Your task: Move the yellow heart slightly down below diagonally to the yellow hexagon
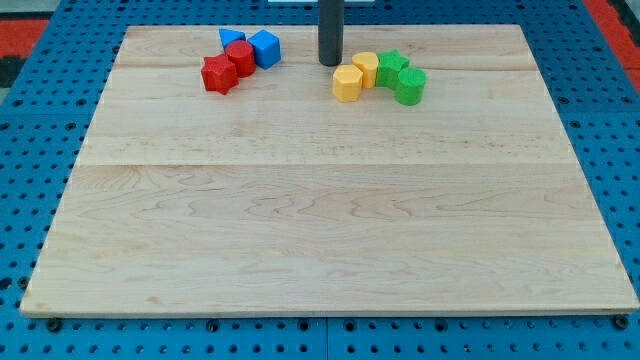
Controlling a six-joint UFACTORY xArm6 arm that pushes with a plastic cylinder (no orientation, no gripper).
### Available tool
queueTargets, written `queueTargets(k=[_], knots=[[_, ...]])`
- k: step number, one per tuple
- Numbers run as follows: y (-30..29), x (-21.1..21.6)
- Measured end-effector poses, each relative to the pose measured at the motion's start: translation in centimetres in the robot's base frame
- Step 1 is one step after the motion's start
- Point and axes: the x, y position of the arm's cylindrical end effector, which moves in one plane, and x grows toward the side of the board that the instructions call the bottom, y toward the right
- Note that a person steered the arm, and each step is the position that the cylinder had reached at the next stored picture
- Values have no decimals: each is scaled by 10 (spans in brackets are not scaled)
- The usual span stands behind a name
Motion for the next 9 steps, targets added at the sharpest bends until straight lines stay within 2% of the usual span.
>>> queueTargets(k=[4, 6, 7, 8, 9], knots=[[1, 2], [-1, -13], [-19, -32], [-36, -20], [27, -2]])
